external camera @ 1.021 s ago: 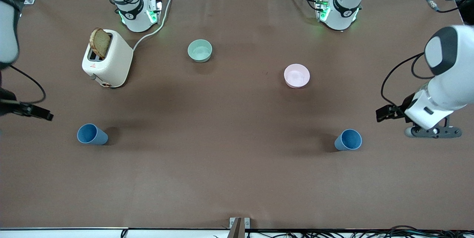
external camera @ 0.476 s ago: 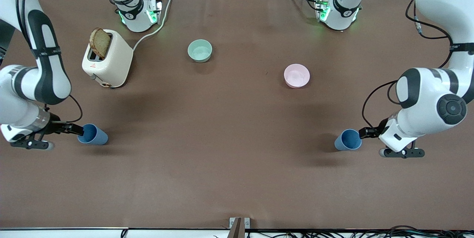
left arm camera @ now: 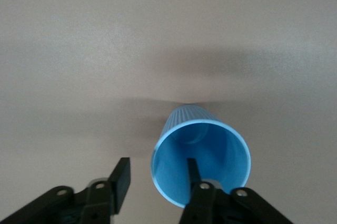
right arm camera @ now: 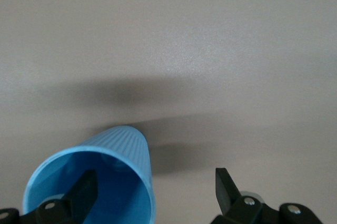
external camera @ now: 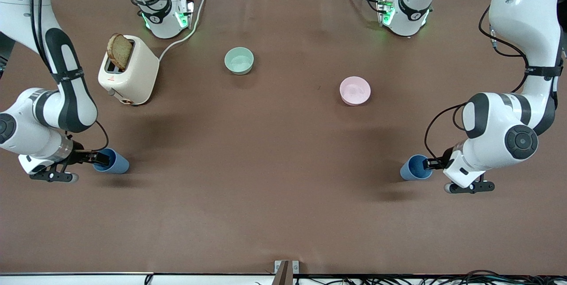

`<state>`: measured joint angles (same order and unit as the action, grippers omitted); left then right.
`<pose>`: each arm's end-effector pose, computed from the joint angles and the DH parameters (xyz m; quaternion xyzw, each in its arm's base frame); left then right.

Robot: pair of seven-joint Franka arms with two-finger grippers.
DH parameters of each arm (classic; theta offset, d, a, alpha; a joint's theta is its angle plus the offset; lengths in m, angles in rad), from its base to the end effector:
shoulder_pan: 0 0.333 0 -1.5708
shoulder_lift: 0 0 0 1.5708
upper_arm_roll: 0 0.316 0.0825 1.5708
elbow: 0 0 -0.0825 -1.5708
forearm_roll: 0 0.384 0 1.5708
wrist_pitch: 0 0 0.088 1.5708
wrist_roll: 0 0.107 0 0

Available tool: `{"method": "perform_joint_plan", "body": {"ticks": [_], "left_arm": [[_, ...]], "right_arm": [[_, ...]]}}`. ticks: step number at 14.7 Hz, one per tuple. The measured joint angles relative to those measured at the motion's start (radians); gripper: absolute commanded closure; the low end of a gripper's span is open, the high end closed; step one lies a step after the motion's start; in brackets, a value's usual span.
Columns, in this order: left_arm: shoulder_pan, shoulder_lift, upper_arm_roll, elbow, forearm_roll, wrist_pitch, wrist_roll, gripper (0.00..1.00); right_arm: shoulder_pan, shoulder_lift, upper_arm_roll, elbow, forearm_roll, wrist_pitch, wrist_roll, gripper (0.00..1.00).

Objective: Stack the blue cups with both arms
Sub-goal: 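Close both grippers around the rims of the two blue cups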

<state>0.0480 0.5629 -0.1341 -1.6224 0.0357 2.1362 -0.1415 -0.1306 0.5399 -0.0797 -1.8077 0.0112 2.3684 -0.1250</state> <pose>0.6810 -0.0460 0.2938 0.9992 0.0272 -0.0242 0.0184 0.6416 -0.1328 0.2471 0.9990 -0.0407 0.0084 0.0181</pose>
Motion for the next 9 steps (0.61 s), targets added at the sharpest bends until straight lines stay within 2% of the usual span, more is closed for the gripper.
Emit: {"method": "perform_joint_plan", "body": {"ticks": [3,4,6,8,9], "left_arm": [[0.000,0.007,0.000,0.001,0.000,0.003,0.000,0.60],[0.000,0.011,0.000,0.001,0.000,0.003,0.000,0.61],[0.000,0.024,0.000,0.001,0.000,0.004,0.000,0.68],[0.000,0.032,0.000,0.002,0.000,0.005,0.000,0.75],[0.000,0.035,0.000,0.002,0.000,0.006,0.000,0.80]], "right_arm": [[0.000,0.013,0.002,0.000,0.000,0.005,0.000,0.45],[0.001,0.013,0.003,0.000,0.000,0.005,0.000,0.50],[0.003,0.013,0.005,0.000,0.000,0.005,0.000,0.69],[0.004,0.013,0.007,0.000,0.002,0.005,0.000,0.93],[0.003,0.013,0.007,0.000,0.002,0.005,0.001,0.98]]}}
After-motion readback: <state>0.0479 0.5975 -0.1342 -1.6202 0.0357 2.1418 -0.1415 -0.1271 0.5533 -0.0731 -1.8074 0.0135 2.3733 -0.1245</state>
